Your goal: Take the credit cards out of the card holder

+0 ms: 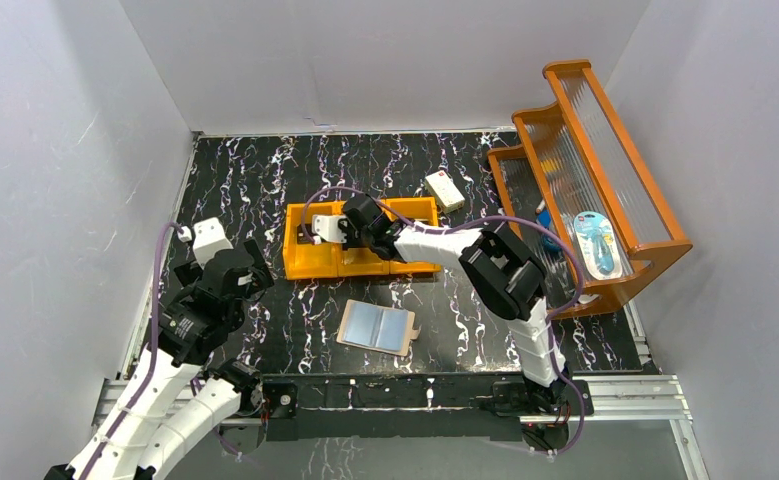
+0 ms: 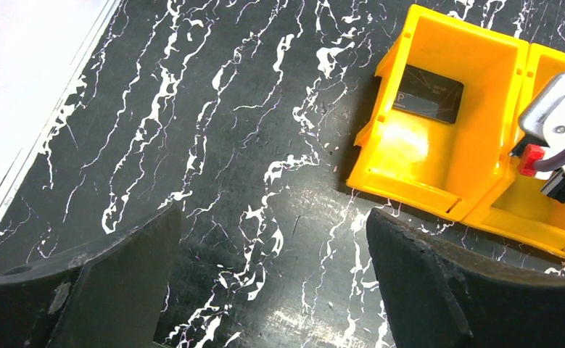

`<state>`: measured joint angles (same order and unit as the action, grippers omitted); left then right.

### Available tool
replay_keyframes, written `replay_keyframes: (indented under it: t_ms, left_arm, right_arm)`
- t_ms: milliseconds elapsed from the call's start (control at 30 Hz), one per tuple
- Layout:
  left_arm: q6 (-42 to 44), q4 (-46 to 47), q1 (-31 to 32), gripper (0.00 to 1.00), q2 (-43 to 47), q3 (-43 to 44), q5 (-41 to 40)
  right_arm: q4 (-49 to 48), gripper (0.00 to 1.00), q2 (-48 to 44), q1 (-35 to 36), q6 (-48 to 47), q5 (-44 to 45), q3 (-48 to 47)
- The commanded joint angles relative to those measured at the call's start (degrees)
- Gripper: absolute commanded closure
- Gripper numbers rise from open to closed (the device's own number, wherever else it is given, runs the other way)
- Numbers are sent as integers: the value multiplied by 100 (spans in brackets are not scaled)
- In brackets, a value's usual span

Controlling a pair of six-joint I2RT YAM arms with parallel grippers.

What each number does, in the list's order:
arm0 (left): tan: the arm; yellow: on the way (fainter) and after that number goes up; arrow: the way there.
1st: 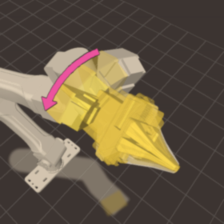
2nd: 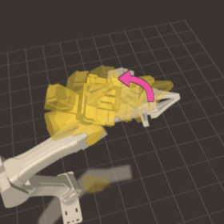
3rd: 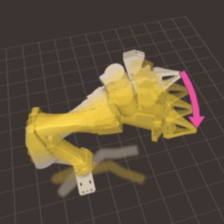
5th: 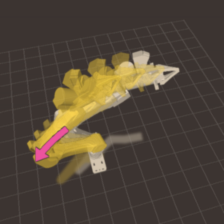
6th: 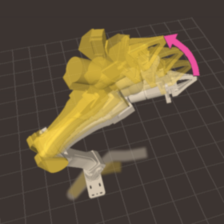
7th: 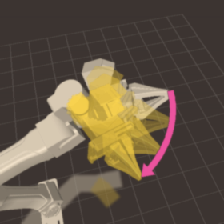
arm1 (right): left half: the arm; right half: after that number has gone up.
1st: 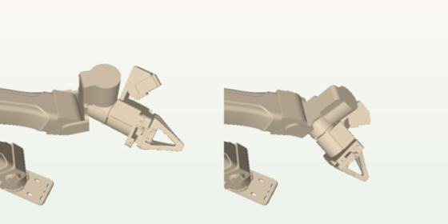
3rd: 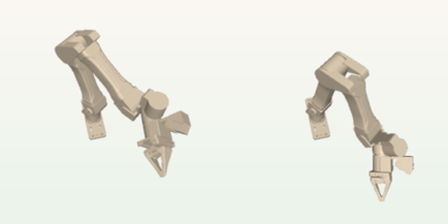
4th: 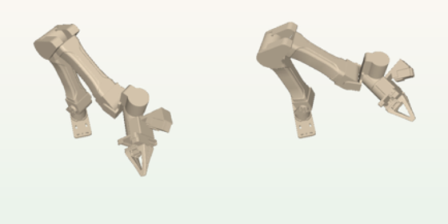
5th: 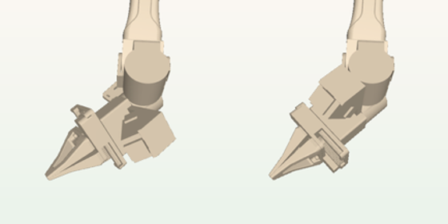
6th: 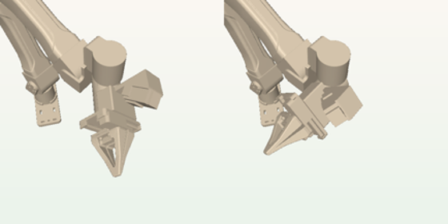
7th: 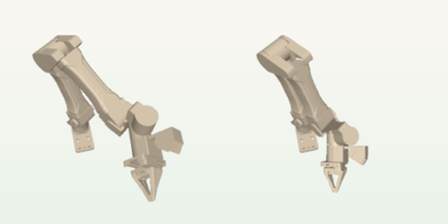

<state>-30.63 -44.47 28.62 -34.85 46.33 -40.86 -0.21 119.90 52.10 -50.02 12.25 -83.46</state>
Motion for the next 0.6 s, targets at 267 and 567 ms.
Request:
replay_keyframes:
  t_ms: [267, 567]
  left_arm:
    - [-46, -62, 9, 2, 25, 61, -256]
    - [-39, -62, 9, 2, -12, 66, -230]
  right_arm:
    - [309, 78, 76, -33, 616, 8, -332]
    - [433, 55, -250, -38, 1242, -220, -425]
